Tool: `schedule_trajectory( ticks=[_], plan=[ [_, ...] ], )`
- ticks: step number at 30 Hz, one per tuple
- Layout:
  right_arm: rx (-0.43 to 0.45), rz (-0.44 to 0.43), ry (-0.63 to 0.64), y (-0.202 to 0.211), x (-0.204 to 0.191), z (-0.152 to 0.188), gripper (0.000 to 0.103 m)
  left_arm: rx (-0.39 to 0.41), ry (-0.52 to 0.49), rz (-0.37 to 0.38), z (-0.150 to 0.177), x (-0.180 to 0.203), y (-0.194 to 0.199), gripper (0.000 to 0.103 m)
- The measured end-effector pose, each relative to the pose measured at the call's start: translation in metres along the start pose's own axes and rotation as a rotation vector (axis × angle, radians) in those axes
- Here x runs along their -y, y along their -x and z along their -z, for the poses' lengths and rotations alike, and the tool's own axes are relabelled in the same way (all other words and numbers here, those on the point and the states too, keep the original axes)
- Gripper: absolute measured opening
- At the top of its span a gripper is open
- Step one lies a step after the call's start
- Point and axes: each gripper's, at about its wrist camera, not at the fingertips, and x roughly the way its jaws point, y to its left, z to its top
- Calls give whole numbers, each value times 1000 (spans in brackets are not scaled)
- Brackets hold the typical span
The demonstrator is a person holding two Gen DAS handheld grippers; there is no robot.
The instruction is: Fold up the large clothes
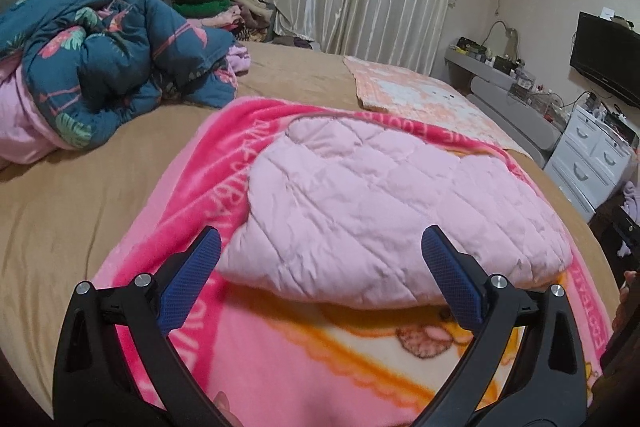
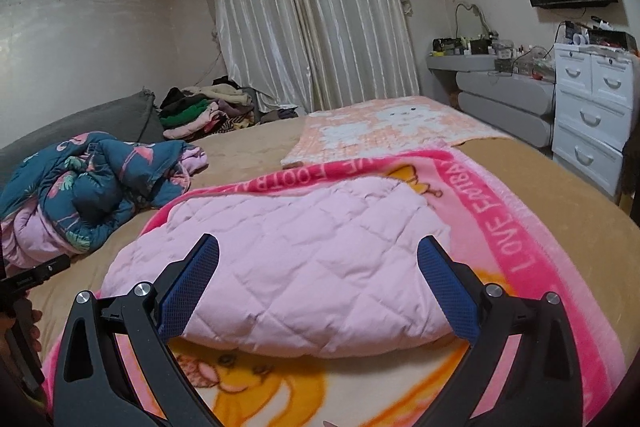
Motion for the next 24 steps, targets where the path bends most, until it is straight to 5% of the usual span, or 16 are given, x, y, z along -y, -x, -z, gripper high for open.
schedule_trajectory(
  ticks=[15, 24],
  plan=[
    [-134, 154, -156, -25, 28, 56, 99, -169, 6, -14, 51, 8, -43, 94],
    [-221, 167, -298, -50, 61, 77, 99, -291, 155, 61, 68, -10, -79, 94]
  ],
)
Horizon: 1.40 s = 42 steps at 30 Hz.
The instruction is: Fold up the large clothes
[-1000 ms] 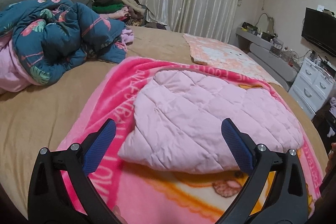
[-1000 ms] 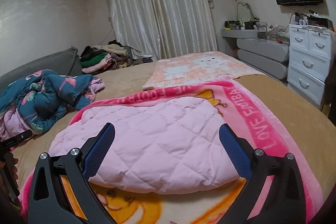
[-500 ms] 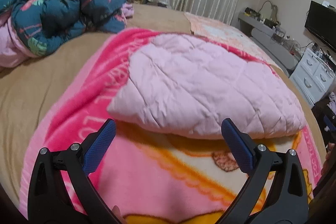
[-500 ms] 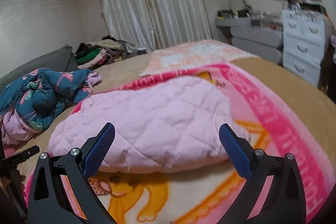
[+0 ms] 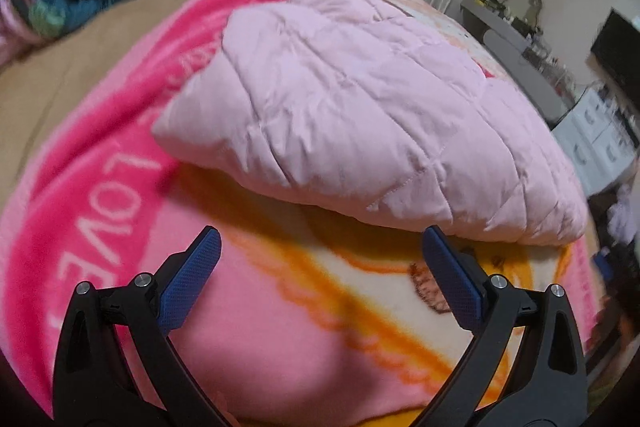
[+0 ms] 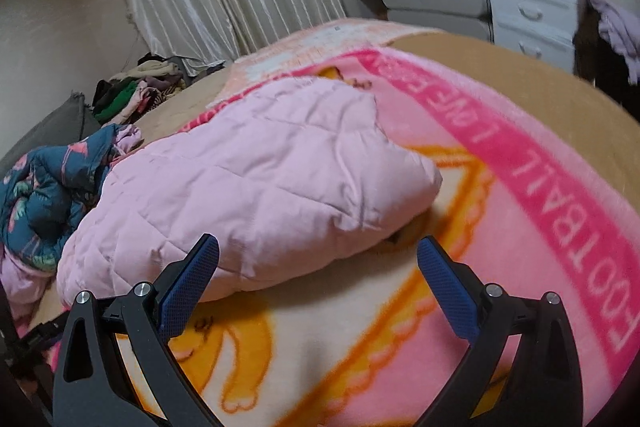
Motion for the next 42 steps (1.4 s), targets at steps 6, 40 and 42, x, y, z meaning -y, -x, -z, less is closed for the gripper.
schedule_trajectory(
  ticks=[6, 40, 42],
  plan=[
    [-46, 1, -37, -20, 11, 0, 99, 17, 99, 63, -9, -10, -6, 94],
    [-154, -203, -227, -123, 30, -33, 99, 15, 266, 132, -59, -26, -75, 95],
    [-140, -207, -212, -122, 29, -34, 92, 31, 265, 134, -57, -26, -72, 94]
  ],
)
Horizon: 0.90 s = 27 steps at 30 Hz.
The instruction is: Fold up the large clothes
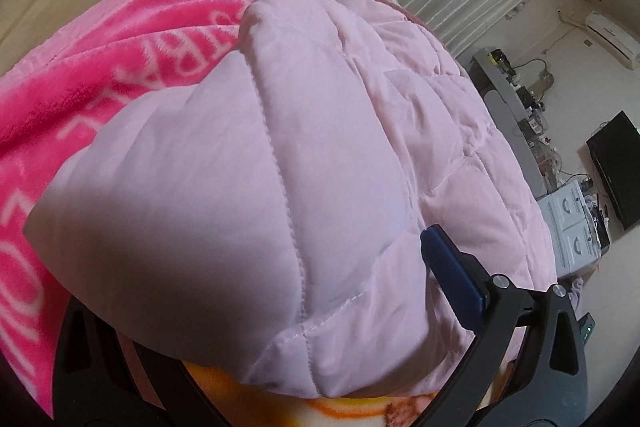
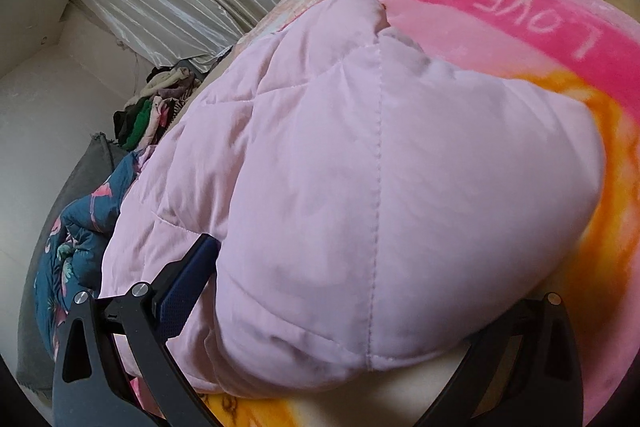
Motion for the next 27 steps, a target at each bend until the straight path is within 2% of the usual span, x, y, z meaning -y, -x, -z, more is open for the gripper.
schedule_trajectory(
  ticks=[1, 3, 4, 6, 9, 12, 15, 27],
  plan=[
    [10, -5, 28, 2, -4, 1, 85, 6, -3, 1, 0, 0, 0, 93],
    [24, -12, 86, 6, -13, 1, 69, 23, -27, 2, 1, 6, 3, 82],
    [28, -17, 104, 6, -16, -1, 65, 32, -44, -2, 1, 10, 4, 79],
    [35, -24, 143, 9, -22, -1, 51, 58, -89, -17, 1, 19, 10, 63],
    [49, -5, 243, 14, -37, -1, 40, 99, -161, -40, 3, 33, 20, 48],
    [71, 6, 312, 19, -48, -2, 35, 123, -218, -58, 4, 43, 25, 38],
    [92, 17, 376, 25, -57, -1, 33, 140, -250, -55, 3, 48, 32, 33],
    [225, 14, 640, 81, -100, 15, 30, 231, -385, -31, 9, 87, 86, 30]
  ],
)
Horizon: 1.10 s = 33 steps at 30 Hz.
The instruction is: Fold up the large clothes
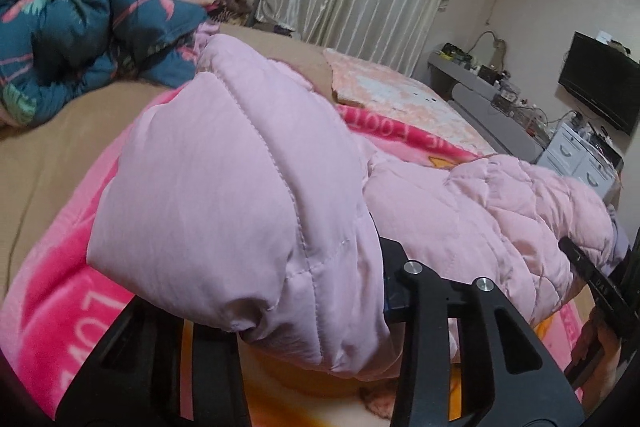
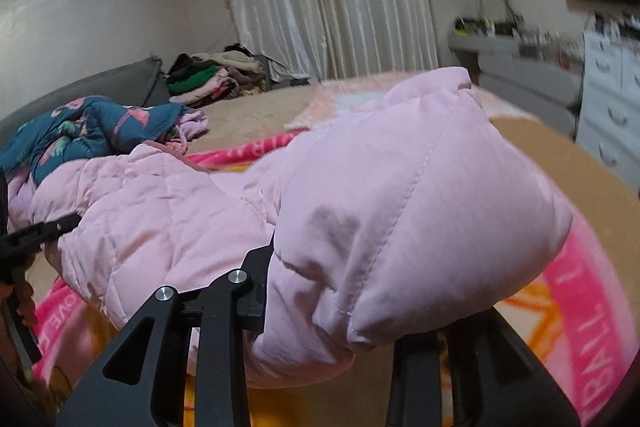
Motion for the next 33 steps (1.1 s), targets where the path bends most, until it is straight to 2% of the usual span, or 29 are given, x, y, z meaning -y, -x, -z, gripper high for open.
schedule_trajectory(
  ticks=[12, 17, 23, 28, 31, 33],
  plan=[
    [43, 1, 152, 78, -39, 18, 30, 8, -23, 0, 27, -1, 62, 30],
    [54, -7, 155, 104, -48, 35, 30, 7, -32, -8, 47, -4, 87, 30],
    [1, 5, 45, 122, -38, 67, 32, -25, -39, -40, 81, -8, 104, 32],
    [-133, 50, -144, 113, -7, 98, 37, -86, 8, -65, 106, -23, 99, 39],
    [-190, 59, -240, 105, 4, 108, 46, -101, 37, -75, 117, -31, 99, 46],
    [-212, 61, -288, 105, 8, 113, 58, -104, 44, -85, 122, -33, 101, 53]
  ],
)
